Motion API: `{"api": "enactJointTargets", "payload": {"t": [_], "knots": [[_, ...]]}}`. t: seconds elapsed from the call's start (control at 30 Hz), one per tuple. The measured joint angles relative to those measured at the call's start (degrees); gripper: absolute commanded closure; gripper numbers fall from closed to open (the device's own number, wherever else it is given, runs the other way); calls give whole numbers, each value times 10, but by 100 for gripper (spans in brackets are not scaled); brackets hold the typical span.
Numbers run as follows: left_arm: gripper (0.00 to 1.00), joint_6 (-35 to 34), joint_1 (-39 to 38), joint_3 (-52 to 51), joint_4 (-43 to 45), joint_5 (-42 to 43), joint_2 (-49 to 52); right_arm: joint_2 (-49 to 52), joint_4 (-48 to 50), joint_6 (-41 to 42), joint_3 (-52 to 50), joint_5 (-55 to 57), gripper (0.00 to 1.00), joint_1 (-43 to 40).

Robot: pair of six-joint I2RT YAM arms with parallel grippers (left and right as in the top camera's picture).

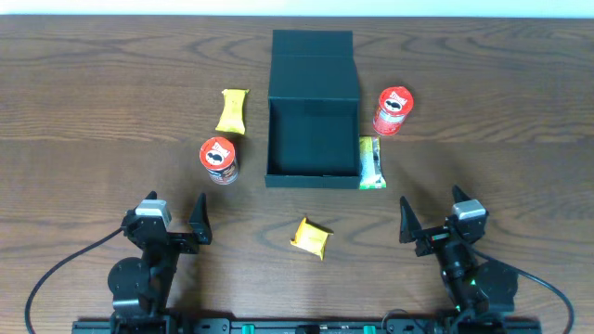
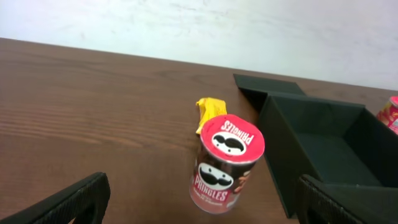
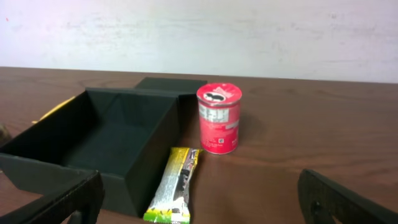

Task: Pack container
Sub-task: 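Raise both grippers from rest toward the table objects, then grasp the left red Pringles can with the left gripper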

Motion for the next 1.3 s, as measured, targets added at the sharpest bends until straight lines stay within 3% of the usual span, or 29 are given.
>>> {"api": "enactJointTargets", "payload": {"t": [0.33,0.5,0.63,0.8,0.9,1.0,1.07,1.3], "knots": [[5,1,0,25,-3,-10,1,1,-29,55,62,48,1,0],[4,32,0,158,-5,-46,43,32,-40,60,185,106,1,0],[5,54,0,304,-24,-65,154,122,-51,57,317,142,1,0],[5,63,0,543,-129,-72,365,305,-141,50,520,178,1,0],[4,65,0,702,-249,-75,489,435,-271,51,651,196,1,0],[5,60,0,835,-423,-75,606,562,-408,52,753,194,1,0],[5,54,0,872,-489,-75,661,622,-447,54,776,183,1,0],[5,14,0,885,-557,-34,833,781,-526,63,779,34,1,0]]}}
